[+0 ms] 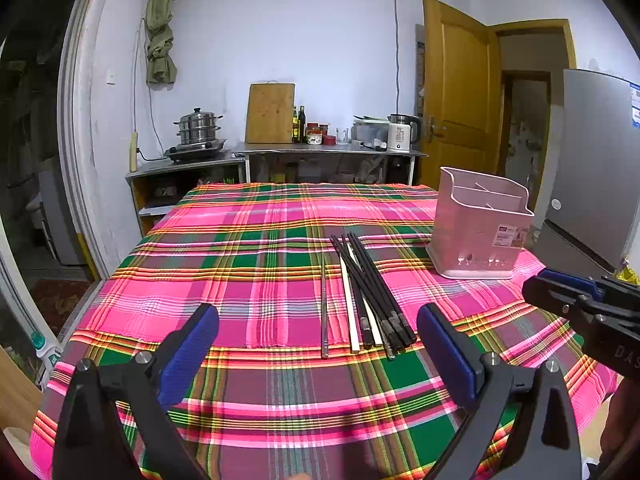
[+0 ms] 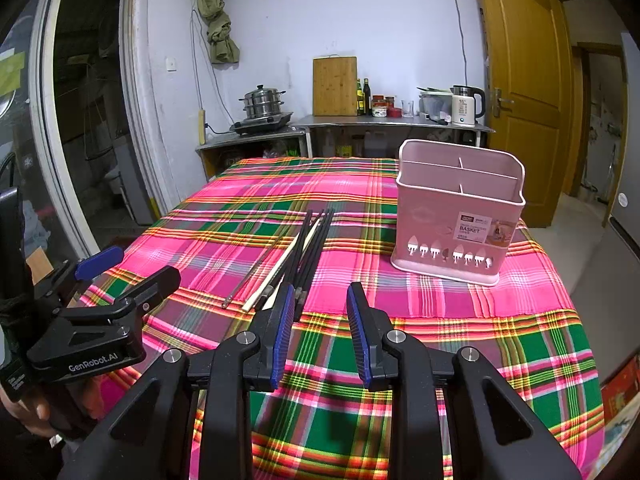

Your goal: Organize utensils

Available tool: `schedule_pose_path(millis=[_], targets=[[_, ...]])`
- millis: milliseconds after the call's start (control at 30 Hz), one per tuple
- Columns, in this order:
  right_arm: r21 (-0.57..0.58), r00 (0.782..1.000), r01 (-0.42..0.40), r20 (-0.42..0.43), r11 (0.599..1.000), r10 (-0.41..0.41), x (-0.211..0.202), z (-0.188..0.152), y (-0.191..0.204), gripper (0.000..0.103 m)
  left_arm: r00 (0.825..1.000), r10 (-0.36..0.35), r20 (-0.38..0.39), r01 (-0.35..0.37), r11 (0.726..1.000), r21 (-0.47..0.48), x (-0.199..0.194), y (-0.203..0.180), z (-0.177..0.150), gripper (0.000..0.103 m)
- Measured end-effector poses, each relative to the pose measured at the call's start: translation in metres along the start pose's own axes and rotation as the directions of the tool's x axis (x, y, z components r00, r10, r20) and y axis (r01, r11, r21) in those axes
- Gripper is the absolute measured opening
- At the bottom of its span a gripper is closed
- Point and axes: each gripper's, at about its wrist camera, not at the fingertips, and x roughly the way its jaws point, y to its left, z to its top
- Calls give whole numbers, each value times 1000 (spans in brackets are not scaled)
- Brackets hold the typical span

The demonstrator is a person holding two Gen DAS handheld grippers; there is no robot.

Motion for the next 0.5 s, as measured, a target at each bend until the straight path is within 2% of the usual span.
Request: schedule_pose_path(millis=[500], targets=[[1,1000,-2,-1,1000,2,-1,-1,0,28,1000,-8,-4,8,1000,2,3,-1,0,101]])
